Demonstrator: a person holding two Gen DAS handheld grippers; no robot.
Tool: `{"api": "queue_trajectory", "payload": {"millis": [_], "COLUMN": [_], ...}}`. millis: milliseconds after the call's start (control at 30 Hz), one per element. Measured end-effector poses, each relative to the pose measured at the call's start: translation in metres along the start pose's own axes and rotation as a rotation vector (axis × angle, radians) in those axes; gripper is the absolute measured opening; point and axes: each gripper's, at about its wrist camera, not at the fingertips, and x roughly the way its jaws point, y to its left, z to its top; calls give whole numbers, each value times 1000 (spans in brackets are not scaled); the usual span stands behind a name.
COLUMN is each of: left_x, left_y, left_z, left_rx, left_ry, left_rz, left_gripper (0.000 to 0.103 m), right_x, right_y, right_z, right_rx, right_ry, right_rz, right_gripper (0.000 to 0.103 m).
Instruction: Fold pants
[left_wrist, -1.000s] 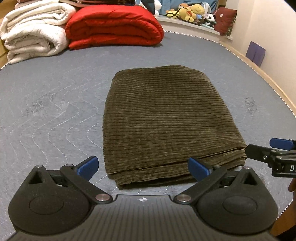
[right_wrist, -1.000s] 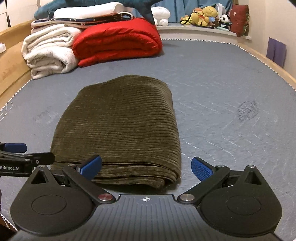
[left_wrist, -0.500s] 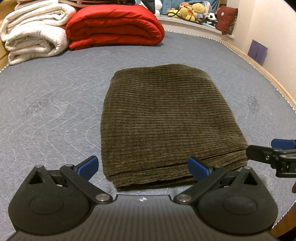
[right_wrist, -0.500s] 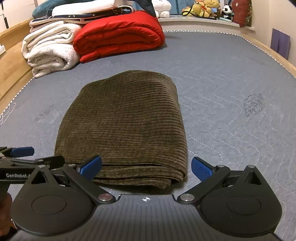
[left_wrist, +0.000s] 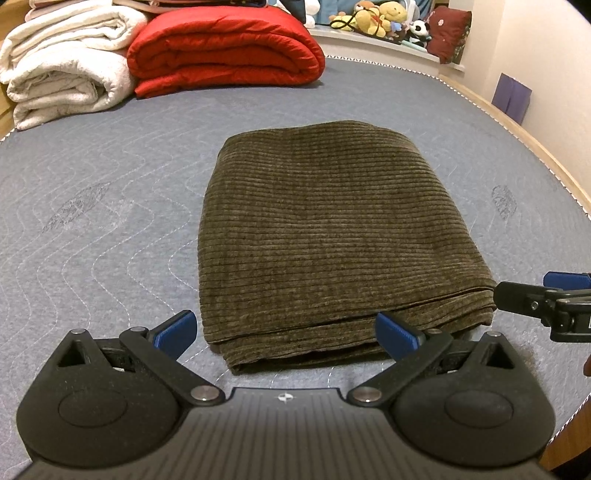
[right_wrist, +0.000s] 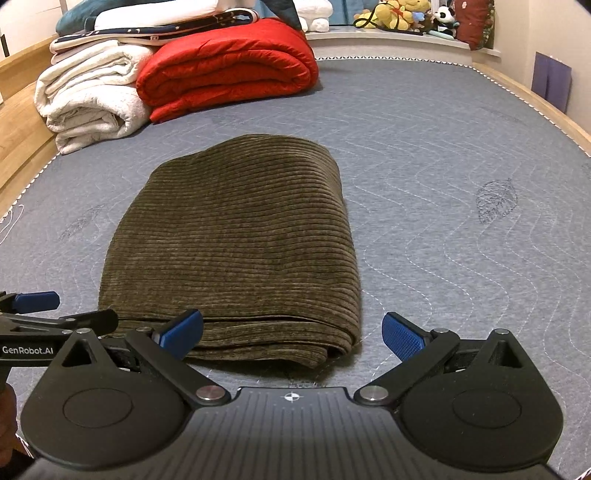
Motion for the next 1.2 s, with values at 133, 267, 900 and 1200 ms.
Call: {"api": "queue_trajectory", "payload": {"millis": [133, 267, 900, 1200], "left_x": [0, 0, 1, 1], "left_y": [0, 0, -1, -1], "left_z": [0, 0, -1, -1], "left_rx": [0, 2, 7, 6], "left_ry": [0, 1, 3, 3], "left_rz": [0, -2, -3, -3], "left_gripper": [103, 103, 103, 103], "right_x": [0, 0, -1, 0], "right_y": [0, -1, -3, -3], "right_z": [-1, 0, 0, 0], "right_rx": [-2, -3, -3, -8], "right_ry": [5, 10, 16, 16], "right_rz": [1, 2, 0, 1], "right_gripper": [102, 102, 102, 102]}}
